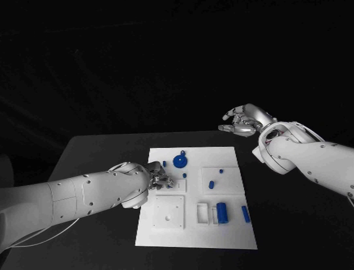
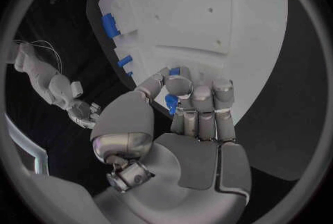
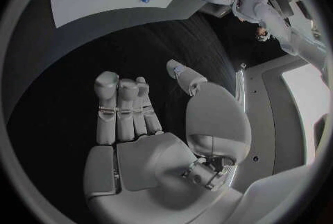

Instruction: Assemble the parts on the task board

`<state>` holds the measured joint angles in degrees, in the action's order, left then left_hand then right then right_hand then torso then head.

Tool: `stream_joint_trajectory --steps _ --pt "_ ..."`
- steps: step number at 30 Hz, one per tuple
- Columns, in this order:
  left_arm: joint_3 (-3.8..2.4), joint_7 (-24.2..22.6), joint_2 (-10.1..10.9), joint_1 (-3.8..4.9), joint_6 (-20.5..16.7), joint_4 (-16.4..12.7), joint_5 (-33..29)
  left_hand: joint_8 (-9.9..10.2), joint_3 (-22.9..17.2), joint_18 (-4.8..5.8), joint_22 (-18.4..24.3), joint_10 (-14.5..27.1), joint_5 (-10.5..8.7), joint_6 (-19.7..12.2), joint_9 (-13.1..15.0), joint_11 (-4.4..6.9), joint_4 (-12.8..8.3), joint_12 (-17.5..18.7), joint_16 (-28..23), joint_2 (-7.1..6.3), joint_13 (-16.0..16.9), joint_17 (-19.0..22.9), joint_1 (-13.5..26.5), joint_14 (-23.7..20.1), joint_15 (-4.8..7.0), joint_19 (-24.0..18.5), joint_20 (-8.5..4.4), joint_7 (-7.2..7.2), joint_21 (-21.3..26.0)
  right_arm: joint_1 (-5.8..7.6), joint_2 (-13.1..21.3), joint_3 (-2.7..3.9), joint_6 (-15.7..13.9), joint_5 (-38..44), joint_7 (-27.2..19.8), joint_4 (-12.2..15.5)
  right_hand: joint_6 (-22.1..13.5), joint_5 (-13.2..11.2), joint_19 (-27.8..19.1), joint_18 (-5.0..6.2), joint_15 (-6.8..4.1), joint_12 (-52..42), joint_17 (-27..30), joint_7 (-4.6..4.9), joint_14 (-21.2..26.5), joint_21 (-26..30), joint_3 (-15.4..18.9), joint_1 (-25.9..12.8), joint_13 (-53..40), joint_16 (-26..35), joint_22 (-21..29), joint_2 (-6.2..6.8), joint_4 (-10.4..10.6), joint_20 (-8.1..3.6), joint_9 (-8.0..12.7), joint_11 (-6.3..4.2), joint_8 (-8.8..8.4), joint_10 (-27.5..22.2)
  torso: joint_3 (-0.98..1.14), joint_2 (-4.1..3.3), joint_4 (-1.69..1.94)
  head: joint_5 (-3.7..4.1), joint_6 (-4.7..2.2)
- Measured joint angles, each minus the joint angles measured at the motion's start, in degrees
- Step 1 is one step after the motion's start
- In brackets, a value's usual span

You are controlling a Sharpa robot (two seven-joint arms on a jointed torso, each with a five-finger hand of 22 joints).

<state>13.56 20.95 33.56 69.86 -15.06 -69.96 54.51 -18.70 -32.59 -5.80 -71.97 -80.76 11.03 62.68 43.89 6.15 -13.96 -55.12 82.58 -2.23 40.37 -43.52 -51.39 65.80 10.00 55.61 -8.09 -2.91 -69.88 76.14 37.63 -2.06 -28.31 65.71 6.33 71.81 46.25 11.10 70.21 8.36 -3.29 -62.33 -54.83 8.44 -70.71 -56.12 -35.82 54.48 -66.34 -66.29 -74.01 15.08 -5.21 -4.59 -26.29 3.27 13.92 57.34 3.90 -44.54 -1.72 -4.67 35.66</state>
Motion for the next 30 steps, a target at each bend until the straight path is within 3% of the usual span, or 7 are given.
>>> stream_joint_trajectory --steps 5,30 --pt "0.05 0.02 0.0 -0.08 0.4 -0.02 0.0 -0.34 0.18 0.0 -0.07 0.0 -2.66 0.6 0.19 0.0 0.57 -0.3 0.23 -0.34 0.14 0.0 -0.34 0.41 0.53 0.0 0.0 0.6 0.0 0.0 -0.02 0.0 0.04 -0.02 0.0 -0.01 -0.04 0.0 0.0 0.0 0.0 0.0 0.0 0.03 0.0 0.0 0.0 0.0 0.0 0.0 0.0 0.0 0.0 0.0 0.0 0.0 0.0 0.0 0.0 -0.01 -0.01 -0.03 -0.03" --pt "0.04 -0.03 0.03 -0.12 0.53 0.09 -0.17 -0.32 0.11 0.01 -0.11 0.2 -3.55 1.4 0.09 0.21 1.77 -0.3 0.22 -0.96 0.23 0.06 0.29 0.6 1.05 0.0 0.0 1.39 0.0 0.0 -0.32 0.0 0.14 -0.14 0.0 -0.26 -0.27 0.0 -0.01 0.0 0.04 0.0 0.0 0.05 0.04 0.02 0.0 0.0 0.12 0.0 -0.04 0.0 0.0 0.01 0.0 -0.21 0.0 -0.21 -0.03 -0.05 -0.02 0.22 -0.04"
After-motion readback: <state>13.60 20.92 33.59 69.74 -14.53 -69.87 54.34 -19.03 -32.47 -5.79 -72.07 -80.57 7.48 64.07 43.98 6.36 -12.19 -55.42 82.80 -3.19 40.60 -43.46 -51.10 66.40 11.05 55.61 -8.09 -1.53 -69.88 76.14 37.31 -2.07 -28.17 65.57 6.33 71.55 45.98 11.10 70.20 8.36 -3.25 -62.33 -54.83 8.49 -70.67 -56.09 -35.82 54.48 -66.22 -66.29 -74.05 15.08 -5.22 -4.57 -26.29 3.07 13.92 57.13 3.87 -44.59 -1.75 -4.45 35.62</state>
